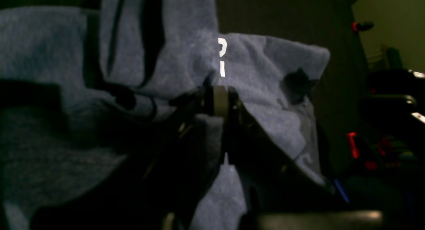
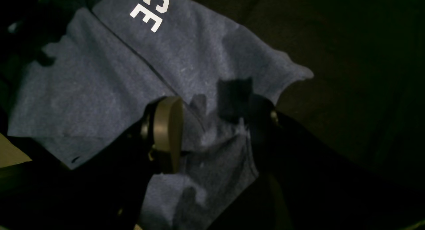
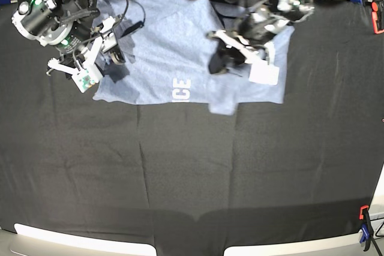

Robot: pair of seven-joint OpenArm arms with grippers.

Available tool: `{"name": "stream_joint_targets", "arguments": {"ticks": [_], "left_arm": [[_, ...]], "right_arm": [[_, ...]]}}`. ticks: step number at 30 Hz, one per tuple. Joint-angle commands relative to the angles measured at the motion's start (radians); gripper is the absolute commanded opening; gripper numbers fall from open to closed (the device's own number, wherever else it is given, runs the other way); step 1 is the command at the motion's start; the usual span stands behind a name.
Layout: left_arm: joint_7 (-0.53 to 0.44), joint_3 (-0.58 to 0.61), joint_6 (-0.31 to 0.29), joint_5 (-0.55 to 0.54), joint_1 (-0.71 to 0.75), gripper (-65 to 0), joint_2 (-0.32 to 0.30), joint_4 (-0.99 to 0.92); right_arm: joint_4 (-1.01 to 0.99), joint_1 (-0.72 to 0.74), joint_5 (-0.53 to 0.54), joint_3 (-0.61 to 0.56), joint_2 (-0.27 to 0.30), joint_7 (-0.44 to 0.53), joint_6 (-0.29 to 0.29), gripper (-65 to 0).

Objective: Layout the t-shirt on the table in an organized manner, then fold the t-shirt properly
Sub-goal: 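Fold the strip end with the left gripper toward the right gripper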

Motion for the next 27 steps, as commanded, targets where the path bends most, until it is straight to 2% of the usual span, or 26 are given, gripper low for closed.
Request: {"name": "stream_joint_targets", "arguments": {"ticks": [1,3,5,7,9,10,13,15,19,21,27], "left_arm": [[-0.026,0.012,-0.006,-0.021,-0.011,-65.0,0.003,0.018],[-0.025,0.029,-0.007,-0.026,-0.021,-65.0,0.003,0.018],[-0.024,0.053,-0.037,-0.059,-0.030,-51.4,0.003,0.018],[-0.013,0.070,-0.146,-0.134,-0.036,-39.8,0.003,0.019],[0.056,0.070,-0.276,-0.226,-0.050,-38.3,0.003,0.021],[0.100,0.065,-0.307,-0.254,-0.061,-38.3,0.003,0.027],[0.201,0.019,-0.313,-0.260,-0.087,-38.3,0.000,0.078],[0.215,-0.042,-0.313,-0.252,-0.087,-38.3,-0.006,0.133],[0.217,-0.194,-0.312,-0.130,-0.079,-38.3,-0.008,0.204],[0.247,-0.247,-0.301,-0.108,-0.072,-38.3,-0.012,0.201],[0.246,-0.265,-0.298,-0.105,0.010,-38.3,-0.069,0.201]], "right_arm": [[0.016,0.005,0.011,0.005,0.010,0.021,0.002,-34.3],[0.016,0.005,0.011,0.005,0.010,0.021,0.001,-34.3],[0.016,0.005,0.011,0.005,0.010,0.021,0.001,-34.3],[0.016,0.005,0.011,0.005,0.010,0.023,0.001,-34.3],[0.016,0.005,0.010,0.005,0.010,0.023,0.001,-34.3],[0.016,0.005,0.010,0.005,0.010,0.023,0.001,-34.3],[0.016,0.005,0.010,0.005,0.011,0.023,0.001,-34.3],[0.016,0.005,0.010,0.005,0.011,0.023,0.001,-34.3],[0.016,0.005,0.010,0.005,0.010,0.023,0.002,-34.3],[0.016,0.005,0.011,0.005,0.010,0.023,0.001,-34.3],[0.016,0.005,0.014,0.005,0.010,0.024,0.001,-34.3]]}}
